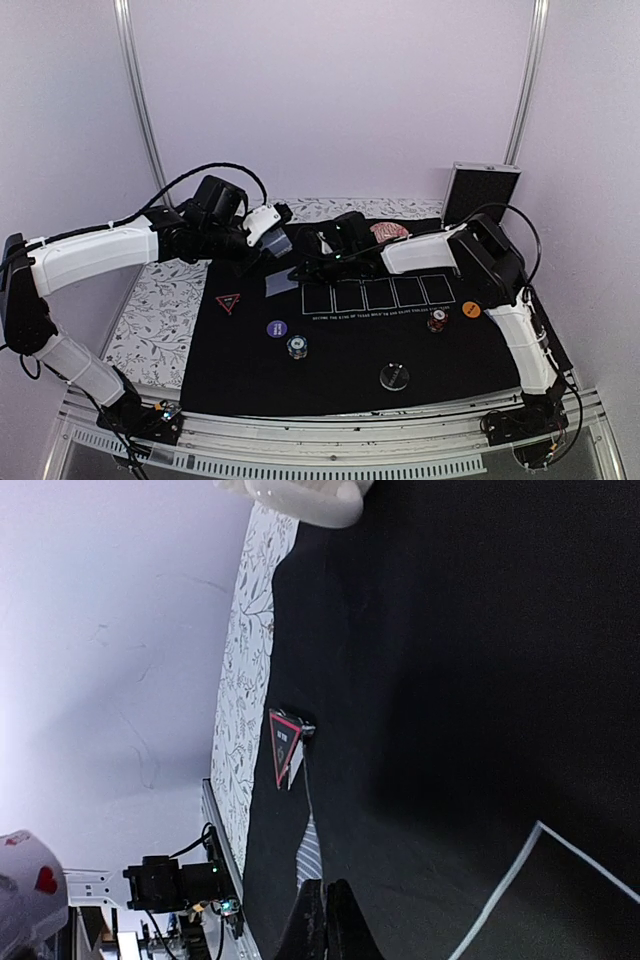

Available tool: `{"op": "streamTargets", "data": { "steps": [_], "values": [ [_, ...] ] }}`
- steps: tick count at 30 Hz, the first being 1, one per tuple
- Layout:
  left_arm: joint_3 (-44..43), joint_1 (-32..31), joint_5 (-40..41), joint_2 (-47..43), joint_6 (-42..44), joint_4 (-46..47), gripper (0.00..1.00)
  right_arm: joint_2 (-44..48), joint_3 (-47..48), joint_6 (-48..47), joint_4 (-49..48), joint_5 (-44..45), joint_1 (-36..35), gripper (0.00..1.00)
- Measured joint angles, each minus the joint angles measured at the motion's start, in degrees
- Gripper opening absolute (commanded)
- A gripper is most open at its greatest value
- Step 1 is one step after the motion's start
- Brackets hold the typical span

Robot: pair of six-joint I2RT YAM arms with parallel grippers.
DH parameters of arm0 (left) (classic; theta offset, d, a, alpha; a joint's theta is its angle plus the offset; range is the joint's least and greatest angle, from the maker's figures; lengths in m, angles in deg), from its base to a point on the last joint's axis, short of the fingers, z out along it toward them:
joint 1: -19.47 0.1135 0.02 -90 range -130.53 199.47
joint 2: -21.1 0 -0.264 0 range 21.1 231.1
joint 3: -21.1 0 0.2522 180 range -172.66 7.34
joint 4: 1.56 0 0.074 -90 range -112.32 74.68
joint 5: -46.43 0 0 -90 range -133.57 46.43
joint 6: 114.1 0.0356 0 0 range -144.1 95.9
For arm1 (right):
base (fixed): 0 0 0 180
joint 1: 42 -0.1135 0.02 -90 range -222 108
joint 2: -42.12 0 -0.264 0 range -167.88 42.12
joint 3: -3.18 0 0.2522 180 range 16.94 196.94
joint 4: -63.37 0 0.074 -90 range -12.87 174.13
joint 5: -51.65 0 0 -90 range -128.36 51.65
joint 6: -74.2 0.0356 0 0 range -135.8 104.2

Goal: Distribute texas hold em gaming equipment
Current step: Distribute the poker card in the small blind area.

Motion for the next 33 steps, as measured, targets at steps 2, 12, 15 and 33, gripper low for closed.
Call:
{"op": "streamTargets", "data": {
  "steps": [2, 12, 15, 33],
  "values": [
    [-0.04, 0.07, 0.04, 0.0, -0.02, 0.09, 0.52, -4.42, 4.48, 3.34, -1.99, -0.61, -1.29, 0.02],
    [-0.17, 0.24, 0.04, 0.0, -0.04, 0.2, 0.53, -13.7, 12.17, 15.13, -5.29, -2.69, -5.03, 0.2],
    [-0.17, 0.33, 0.02, 0.0, -0.04, 0.2, 0.53, -13.97, 12.17, 16.39, -5.25, -3.19, -5.09, 0.36],
    [-0.17, 0.52, -0.66, -0.15, -0.02, 0.37, 0.53, 5.75, 3.04, -0.09, 12.63, 7.15, -3.28, 0.99]
  ]
}}
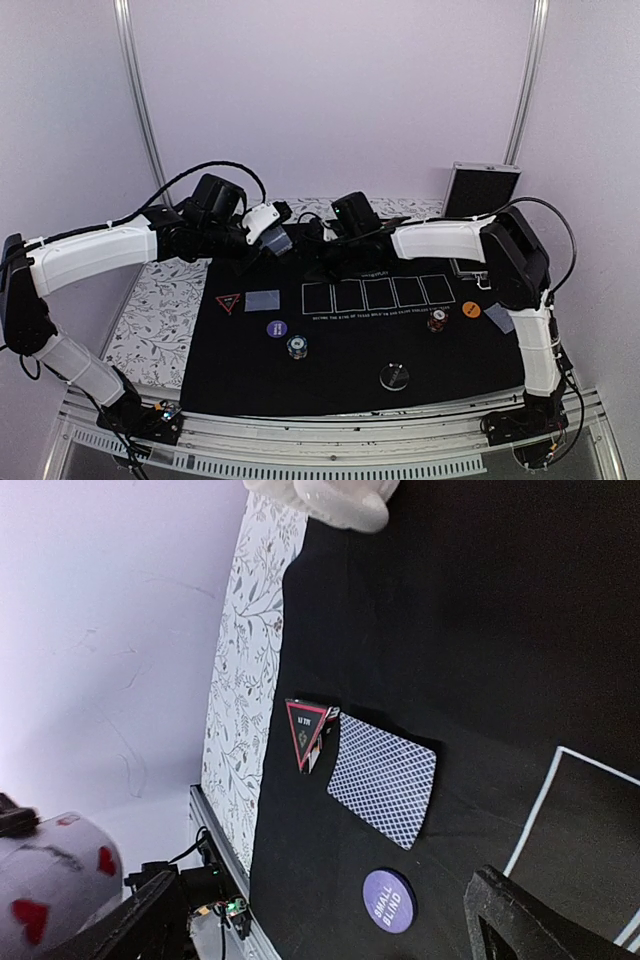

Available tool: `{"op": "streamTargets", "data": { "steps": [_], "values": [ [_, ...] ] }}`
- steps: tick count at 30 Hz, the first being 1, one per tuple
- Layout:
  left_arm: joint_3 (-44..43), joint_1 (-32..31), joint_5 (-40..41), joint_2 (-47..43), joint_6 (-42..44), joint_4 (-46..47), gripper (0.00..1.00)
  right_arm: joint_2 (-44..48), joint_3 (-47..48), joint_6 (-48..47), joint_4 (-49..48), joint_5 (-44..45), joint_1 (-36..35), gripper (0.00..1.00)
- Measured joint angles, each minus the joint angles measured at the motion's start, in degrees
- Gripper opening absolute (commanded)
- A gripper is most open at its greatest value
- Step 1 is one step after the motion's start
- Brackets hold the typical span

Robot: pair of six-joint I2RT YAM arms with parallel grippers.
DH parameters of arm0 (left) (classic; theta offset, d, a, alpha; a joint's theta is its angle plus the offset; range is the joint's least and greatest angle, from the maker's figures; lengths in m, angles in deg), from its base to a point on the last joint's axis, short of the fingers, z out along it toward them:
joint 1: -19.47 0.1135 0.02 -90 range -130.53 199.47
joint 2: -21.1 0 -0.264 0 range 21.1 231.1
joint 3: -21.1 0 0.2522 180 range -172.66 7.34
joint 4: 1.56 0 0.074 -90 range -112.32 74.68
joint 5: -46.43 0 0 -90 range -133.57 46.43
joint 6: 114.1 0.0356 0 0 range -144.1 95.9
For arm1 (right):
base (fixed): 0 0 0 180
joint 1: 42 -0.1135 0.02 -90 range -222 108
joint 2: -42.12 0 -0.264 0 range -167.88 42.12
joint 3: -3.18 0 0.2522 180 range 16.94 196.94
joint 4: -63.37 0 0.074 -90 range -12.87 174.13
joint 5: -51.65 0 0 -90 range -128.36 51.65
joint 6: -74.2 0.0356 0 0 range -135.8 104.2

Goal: Distribute texas hold em gaming equipment
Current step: Distribute the poker card in the small blind area, then pick up the poker card from the face-down deck piles.

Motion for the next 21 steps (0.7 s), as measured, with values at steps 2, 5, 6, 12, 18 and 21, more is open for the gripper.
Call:
{"op": "streamTargets", "data": {
  "steps": [2, 5, 6, 12, 18, 21],
  "values": [
    [0.0, 0.02, -0.35, -0.07, 0.0, 0.07, 0.53, 4.24, -1.99, -2.47, 2.29, 2.71, 1.09, 0.99],
    [0.0, 0.04, -1.01, -0.07, 0.02, 0.13, 0.53, 9.7, -4.22, -5.88, 4.63, 6.08, 2.82, 0.99],
    [0.0, 0.04, -1.14, -0.07, 0.04, 0.15, 0.53, 11.32, -4.48, -7.54, 5.05, 6.49, 3.43, 0.99],
    [0.0, 0.04, -1.97, -0.09, 0.26, 0.17, 0.53, 15.56, -6.08, -13.09, -5.81, -7.19, 6.14, 0.99],
    [0.0, 0.04, -2.89, -0.09, 0.24, 0.17, 0.53, 12.15, -2.1, -12.76, -10.23, -15.34, 5.55, 0.99],
    [0.0, 0.04, -3.23, -0.09, 0.26, 0.17, 0.53, 9.35, -0.13, -12.61, -9.92, -16.33, 5.18, 0.99]
  ]
}}
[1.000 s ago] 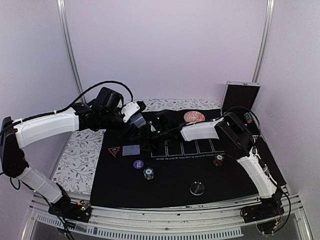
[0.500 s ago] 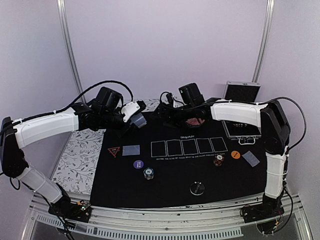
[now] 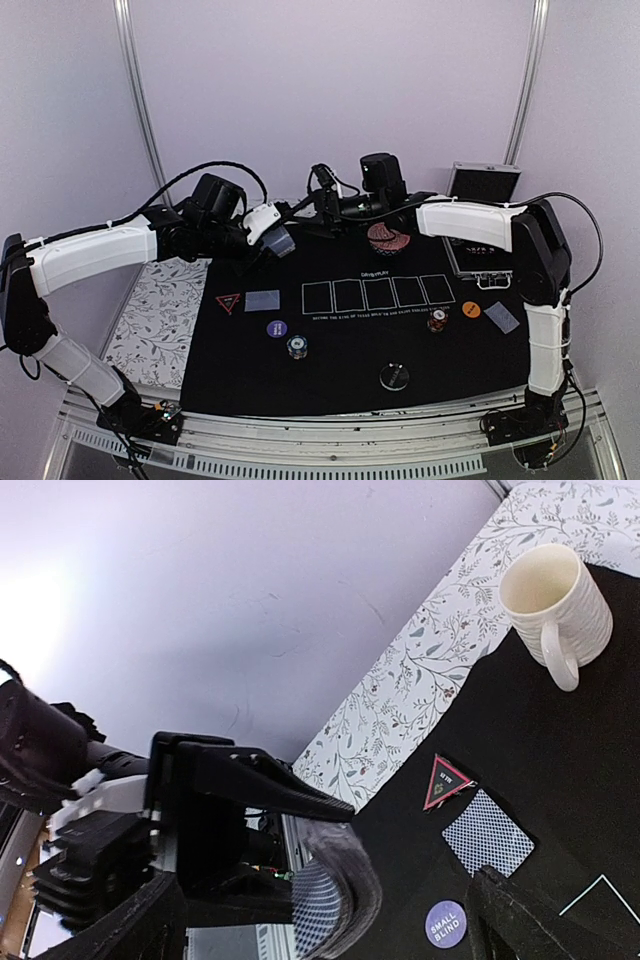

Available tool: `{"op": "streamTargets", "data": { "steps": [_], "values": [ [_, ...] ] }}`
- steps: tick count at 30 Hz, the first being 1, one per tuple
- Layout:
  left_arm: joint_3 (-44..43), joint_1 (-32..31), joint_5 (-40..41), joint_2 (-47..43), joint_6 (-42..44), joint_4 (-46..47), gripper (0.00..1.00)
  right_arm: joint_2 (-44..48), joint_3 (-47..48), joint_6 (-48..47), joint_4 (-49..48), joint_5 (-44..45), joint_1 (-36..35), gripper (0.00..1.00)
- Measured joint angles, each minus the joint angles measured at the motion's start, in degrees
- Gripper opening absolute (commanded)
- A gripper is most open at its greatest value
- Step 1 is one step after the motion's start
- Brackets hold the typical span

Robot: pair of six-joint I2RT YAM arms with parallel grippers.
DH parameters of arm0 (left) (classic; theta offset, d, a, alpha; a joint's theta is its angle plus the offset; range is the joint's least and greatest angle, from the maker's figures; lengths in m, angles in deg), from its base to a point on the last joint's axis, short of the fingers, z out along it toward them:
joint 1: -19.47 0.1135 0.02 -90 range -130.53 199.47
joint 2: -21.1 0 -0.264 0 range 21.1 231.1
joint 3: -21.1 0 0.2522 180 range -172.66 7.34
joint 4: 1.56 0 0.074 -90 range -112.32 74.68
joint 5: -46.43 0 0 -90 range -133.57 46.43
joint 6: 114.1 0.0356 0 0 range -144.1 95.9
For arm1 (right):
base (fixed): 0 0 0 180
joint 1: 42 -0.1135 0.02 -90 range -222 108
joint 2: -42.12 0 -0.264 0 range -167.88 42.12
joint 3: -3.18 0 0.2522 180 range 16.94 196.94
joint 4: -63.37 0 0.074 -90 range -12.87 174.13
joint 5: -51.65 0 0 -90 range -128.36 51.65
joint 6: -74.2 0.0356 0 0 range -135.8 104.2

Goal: Distribute texas hold em gaming equipment
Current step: Pick up the poker card from the face-down deck piles.

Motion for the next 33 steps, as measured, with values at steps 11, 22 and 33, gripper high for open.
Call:
{"op": "streamTargets", "data": {
  "steps": [11, 22, 33],
  "values": [
    [0.0, 0.0, -1.49, 0.0, 0.02, 0.02, 0.53, -9.25, 10.93, -3.74, 8.24, -0.66, -2.03, 1.0],
    [0.0, 0.0, -1.57, 0.0, 0.24, -0.5, 0.52, -9.53, 12.07, -11.96, 18.62, 3.89, -1.9, 0.89],
    [0.0, 0.0, -1.03, 0.02, 0.44, -1.16, 0.52, -7.96, 12.17, -15.15, 21.86, 5.25, -1.01, 0.73]
  ]
}}
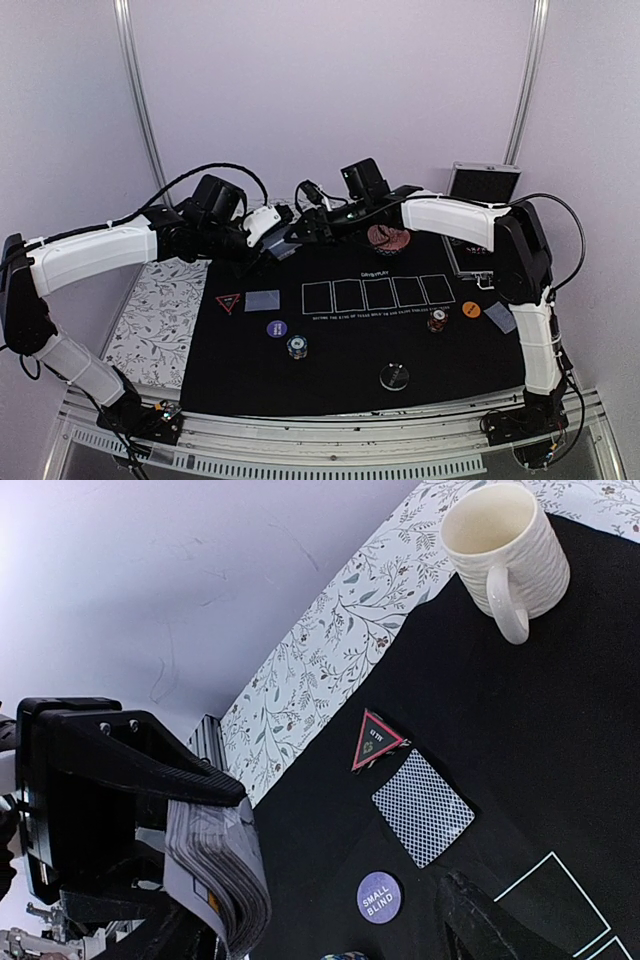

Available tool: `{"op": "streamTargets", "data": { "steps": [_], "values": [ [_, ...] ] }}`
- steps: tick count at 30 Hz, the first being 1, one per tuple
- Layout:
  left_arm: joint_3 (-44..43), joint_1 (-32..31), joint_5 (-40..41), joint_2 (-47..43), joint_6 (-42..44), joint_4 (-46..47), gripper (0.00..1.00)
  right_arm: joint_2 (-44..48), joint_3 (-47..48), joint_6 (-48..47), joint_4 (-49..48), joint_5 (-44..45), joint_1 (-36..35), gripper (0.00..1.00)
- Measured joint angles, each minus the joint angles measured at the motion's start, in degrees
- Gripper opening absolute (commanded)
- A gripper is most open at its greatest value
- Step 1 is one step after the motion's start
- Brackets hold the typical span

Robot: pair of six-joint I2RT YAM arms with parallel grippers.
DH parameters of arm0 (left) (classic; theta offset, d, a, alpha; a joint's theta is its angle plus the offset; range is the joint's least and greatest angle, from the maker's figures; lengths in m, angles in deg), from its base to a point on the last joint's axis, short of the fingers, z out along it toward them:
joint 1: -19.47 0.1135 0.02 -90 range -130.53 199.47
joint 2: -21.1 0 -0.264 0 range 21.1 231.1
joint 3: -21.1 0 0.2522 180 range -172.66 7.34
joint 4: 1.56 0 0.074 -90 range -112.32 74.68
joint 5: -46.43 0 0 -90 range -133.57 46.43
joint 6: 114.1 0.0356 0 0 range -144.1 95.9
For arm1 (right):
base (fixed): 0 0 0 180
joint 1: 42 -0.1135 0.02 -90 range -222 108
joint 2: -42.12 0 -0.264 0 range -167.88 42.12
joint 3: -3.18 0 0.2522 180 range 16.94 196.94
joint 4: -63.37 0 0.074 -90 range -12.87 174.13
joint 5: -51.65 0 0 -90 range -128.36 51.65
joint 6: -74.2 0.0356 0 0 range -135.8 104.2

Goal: Distribute texas hold em gaming equipment
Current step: Pick up the poker card from the face-down deck piles.

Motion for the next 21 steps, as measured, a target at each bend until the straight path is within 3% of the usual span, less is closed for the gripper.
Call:
{"op": "streamTargets", "data": {
  "steps": [5, 16, 21],
  "values": [
    [0.0, 0.04, 0.24, 0.0, 0.0, 0.11, 0.52, 0.66, 0.0, -0.28, 0.76, -0.44, 0.42, 0.56],
    [0.0, 0.09, 0.5, 0.0, 0.0, 0.37, 0.52, 2.82, 0.0, -0.63, 1.75, -2.14, 0.46, 0.04],
    [0.0, 0.13, 0.61, 0.0, 0.0, 0.33, 0.52, 4.31, -0.02, -0.79, 3.15, -1.75, 0.61, 0.02]
  ]
}}
